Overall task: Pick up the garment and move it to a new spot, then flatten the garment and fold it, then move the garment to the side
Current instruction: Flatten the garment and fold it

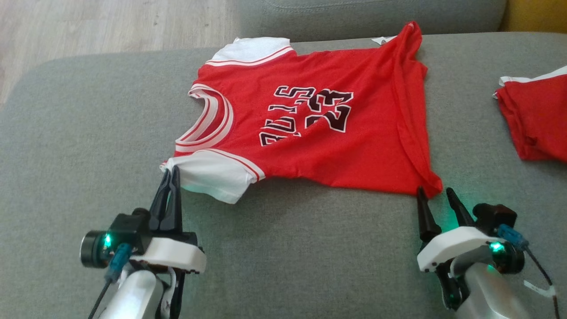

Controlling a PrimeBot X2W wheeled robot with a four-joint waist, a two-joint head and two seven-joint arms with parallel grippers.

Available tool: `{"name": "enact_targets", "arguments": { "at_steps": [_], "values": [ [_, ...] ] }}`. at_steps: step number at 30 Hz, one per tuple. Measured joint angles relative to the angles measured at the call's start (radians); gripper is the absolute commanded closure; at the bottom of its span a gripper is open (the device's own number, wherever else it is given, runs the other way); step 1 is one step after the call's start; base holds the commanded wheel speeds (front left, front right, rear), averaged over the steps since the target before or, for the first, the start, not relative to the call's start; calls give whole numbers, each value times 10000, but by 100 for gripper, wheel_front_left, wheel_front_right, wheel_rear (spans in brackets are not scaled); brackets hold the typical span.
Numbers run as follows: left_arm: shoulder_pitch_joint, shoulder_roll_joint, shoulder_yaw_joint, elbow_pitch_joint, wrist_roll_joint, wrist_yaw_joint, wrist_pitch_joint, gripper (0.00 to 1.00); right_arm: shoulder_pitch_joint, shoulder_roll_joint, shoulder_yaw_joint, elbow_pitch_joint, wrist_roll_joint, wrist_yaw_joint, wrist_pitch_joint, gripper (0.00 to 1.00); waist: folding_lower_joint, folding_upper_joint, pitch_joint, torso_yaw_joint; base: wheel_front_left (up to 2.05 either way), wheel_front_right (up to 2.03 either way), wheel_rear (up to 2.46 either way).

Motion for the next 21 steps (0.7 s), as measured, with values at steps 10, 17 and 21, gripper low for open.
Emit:
{"name": "enact_targets", "arguments": {
  "at_steps": [10, 17, 21],
  "values": [
    [-219, -140, -155, 163, 56, -176, -165, 100, -1088, -8, -468, 1639, 136, 0, -13, 0, 0, 0, 211, 194, 0, 0, 0],
    [-299, -138, -196, 347, 56, -222, -178, 100, -1422, -75, 186, 2044, 872, 0, -88, 100, 0, 0, 240, 151, 0, 0, 0],
    [-300, -109, -151, 410, -17, -261, -178, 100, -1401, -63, 857, 1898, 1739, 0, -86, 100, 0, 0, 99, 8, 0, 0, 0]
  ]
}}
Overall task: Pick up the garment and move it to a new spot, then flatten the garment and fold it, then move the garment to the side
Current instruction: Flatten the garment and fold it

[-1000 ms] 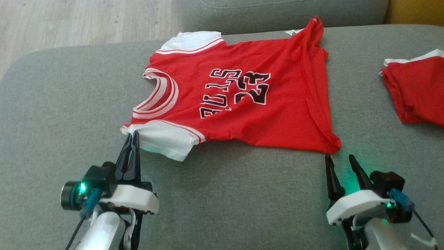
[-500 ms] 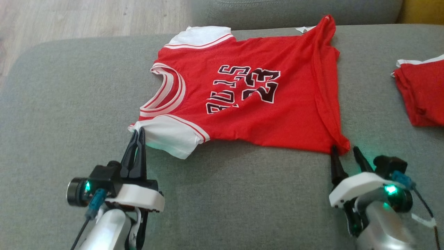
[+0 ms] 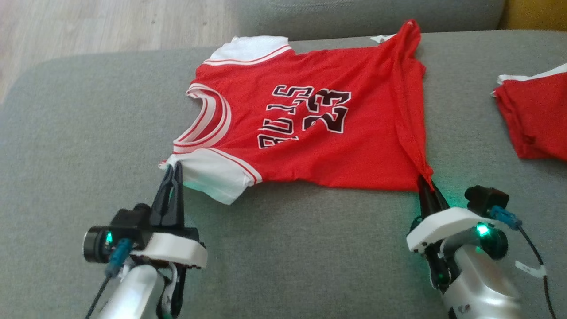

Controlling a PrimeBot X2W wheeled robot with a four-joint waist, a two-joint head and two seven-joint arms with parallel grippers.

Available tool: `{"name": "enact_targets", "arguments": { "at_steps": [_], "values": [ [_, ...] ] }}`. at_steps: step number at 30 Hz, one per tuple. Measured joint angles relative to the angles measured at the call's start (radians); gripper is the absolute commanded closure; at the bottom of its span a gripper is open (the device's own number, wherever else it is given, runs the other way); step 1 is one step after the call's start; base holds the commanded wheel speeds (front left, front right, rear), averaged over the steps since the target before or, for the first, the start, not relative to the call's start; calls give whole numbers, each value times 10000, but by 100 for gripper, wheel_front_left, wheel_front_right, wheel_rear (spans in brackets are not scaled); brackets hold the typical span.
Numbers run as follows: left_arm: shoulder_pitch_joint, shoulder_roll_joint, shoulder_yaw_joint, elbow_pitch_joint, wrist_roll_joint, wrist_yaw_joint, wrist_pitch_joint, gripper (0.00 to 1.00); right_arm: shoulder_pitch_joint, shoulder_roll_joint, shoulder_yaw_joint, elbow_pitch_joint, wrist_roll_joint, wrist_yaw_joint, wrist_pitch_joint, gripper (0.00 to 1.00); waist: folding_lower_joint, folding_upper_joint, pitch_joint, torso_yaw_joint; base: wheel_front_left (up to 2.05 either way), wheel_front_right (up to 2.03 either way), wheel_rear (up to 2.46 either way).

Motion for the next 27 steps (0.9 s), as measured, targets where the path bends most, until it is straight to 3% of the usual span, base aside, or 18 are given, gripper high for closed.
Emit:
{"name": "enact_targets", "arguments": {
  "at_steps": [7, 11, 20, 27],
  "values": [
    [-87, -46, 477, -640, -1026, -510, 36, 100, 83, 4, 915, -1655, 1615, 0, 0, 100, -1, 0, -427, -352, 0, 0, 0],
    [-1168, -98, 970, -1576, -1739, -700, 410, 100, -26, -111, 995, -3168, 1988, 0, 462, 100, -1, 0, -827, -479, 0, 0, 0],
    [-3770, -330, 1939, -3010, -2481, -523, 759, 100, -1542, -1304, 516, -6174, 2606, 0, 1927, 100, -1, 0, -1561, -644, 0, 0, 0],
    [-4422, -125, 2142, -4194, -2633, -228, 1726, 100, -1819, -1574, -188, -8387, 2474, 0, 3290, 100, -2, 0, -1717, -874, 0, 0, 0]
  ]
}}
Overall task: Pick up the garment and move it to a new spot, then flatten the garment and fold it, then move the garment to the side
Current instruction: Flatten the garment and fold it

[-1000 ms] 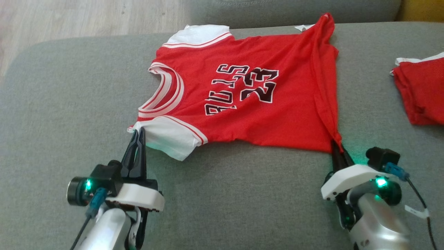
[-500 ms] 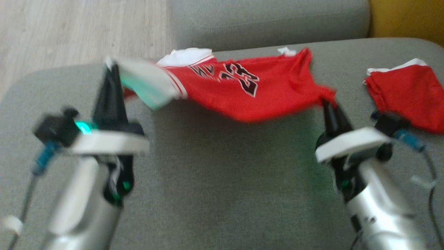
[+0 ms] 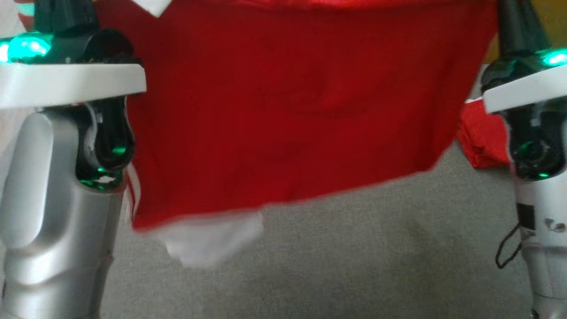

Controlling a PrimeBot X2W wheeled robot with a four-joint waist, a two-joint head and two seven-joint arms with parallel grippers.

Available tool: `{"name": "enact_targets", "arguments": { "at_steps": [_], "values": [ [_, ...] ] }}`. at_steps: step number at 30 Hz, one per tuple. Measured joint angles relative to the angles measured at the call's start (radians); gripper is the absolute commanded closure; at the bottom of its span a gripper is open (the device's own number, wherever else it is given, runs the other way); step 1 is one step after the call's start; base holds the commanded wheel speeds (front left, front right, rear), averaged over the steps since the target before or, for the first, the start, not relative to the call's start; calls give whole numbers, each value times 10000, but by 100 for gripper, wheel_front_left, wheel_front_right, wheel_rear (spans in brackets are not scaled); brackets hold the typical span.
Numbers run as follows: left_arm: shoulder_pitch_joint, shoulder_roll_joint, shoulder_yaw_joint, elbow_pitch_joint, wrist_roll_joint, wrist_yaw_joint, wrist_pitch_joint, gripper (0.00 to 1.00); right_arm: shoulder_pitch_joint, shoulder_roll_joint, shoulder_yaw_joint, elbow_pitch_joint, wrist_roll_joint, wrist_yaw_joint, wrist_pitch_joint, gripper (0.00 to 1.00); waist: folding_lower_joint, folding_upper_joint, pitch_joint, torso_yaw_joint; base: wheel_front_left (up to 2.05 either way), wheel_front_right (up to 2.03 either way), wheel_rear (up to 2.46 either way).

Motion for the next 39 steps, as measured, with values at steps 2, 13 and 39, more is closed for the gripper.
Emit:
{"name": "enact_targets", "arguments": {
  "at_steps": [2, 13, 39],
  "values": [
    [0, 173, -29, -207, 21, 105, 387, 100, 59, 42, -276, -489, -182, 0, 520, 100, 0, 0, 73, -26, 0, 0, 0],
    [-2004, 851, -301, 2786, 307, -40, 1521, 100, -1395, 405, -412, 782, -1684, 0, 2013, 100, 4, 0, 1656, -117, 0, 0, 0],
    [-2401, 56, -1952, 8753, 1946, -1910, -1812, 100, -3531, -92, 1290, 9471, -2224, 0, -2487, 100, 0, 0, 2804, 633, 0, 0, 0]
  ]
}}
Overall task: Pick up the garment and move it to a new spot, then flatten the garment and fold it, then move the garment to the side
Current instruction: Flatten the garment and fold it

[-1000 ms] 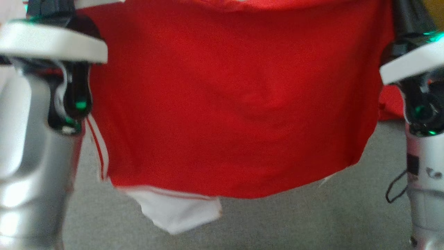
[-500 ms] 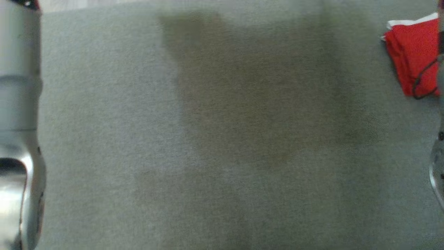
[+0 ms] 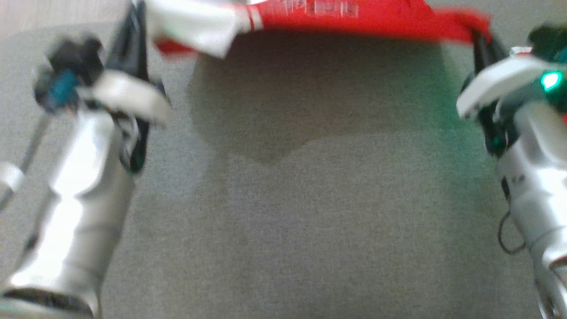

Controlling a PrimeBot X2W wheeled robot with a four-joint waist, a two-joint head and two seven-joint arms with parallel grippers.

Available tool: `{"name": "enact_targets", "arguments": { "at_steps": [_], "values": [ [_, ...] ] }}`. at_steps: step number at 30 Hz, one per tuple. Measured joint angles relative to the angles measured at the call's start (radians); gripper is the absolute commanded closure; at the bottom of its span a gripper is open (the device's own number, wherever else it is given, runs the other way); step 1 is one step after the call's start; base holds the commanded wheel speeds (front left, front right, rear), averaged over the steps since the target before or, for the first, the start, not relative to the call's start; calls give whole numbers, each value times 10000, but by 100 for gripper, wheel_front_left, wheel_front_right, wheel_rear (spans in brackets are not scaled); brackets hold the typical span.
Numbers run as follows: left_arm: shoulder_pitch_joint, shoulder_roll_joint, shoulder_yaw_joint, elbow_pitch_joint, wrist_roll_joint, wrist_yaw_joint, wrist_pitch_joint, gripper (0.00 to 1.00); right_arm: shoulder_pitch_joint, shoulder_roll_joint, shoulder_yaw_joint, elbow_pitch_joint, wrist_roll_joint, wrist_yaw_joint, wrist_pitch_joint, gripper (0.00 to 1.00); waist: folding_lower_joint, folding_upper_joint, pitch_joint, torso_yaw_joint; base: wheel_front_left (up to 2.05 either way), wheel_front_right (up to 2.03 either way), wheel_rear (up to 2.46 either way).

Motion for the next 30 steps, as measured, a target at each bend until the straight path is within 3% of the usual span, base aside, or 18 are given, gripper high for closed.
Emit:
{"name": "enact_targets", "arguments": {
  "at_steps": [8, 13, 18, 25, 30],
  "values": [
    [2842, 625, -1204, -58, 558, -416, 33, 100, 1281, -571, 1749, 332, 842, 0, 1827, 100, 0, 0, -730, 35, 0, 0, 0],
    [4180, 1243, -1933, -740, 577, -604, 1066, 100, 2109, -1039, 2805, -167, 1628, 0, 3110, 100, -1, 0, -1389, 8, 0, 0, 0],
    [5772, 2059, -2677, -2420, -646, -757, 2704, 100, 3081, -1567, 3668, -880, 2456, 0, 4063, 100, -2, 0, -2134, -28, 0, 0, 0],
    [7320, 3885, -3214, -5570, -1896, -759, 4447, 100, 3873, -2366, 4362, -2105, 3572, 0, 5143, 100, 0, 0, -2810, -98, 0, 0, 0],
    [7732, 4230, -3177, -7051, -2255, -334, 5060, 100, 4407, -2821, 4567, -3007, 4293, 0, 5777, 100, 1, 0, -2901, -88, 0, 0, 0]
  ]
}}
